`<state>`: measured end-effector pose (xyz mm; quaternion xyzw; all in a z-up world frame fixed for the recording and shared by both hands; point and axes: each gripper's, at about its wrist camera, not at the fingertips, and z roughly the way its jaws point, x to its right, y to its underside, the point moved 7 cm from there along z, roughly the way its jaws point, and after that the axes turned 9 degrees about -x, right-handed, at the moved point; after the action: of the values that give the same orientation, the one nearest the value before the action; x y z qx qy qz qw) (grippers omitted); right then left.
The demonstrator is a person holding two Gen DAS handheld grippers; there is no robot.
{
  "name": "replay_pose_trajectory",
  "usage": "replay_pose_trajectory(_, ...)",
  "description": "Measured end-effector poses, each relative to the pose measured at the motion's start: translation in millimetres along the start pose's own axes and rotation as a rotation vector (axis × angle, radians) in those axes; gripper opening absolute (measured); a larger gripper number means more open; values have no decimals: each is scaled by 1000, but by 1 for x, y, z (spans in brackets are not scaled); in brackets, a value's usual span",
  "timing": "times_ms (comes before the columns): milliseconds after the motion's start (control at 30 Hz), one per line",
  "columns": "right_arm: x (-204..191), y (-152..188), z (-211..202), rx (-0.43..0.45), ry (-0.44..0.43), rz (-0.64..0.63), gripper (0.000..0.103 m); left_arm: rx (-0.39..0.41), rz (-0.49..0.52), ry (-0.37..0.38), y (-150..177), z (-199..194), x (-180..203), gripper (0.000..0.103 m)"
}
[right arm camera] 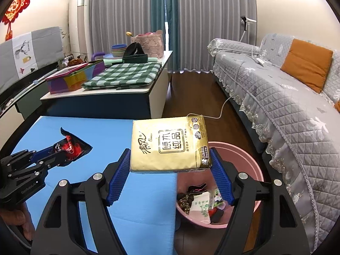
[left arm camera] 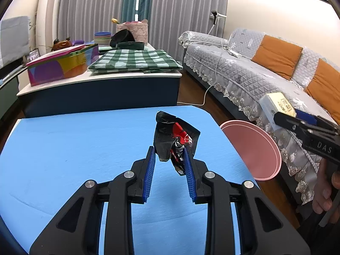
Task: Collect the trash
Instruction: 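Carry the wrapper and tissue packet over the pink bucket with both tools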
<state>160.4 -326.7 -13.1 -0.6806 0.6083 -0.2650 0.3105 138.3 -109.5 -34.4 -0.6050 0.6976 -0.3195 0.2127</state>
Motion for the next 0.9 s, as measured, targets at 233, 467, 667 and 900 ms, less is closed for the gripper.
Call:
replay_pose_trajectory(233, 19, -3, -7, 20, 22, 31, 72, -3, 21, 3, 0, 4, 13, 27)
replay_pose_trajectory(467, 45, -8, -13, 38, 49, 79, 72, -12, 54, 24, -3, 9, 34, 27)
replay_pose_trajectory(667, 69, -12, -15, 47, 69, 131, 72, -23, 49, 44, -8, 15, 45, 27)
replay_pose_trajectory(900, 90, -17, -13, 52, 91, 170, 72, -24, 58, 59, -20, 24, 61, 27)
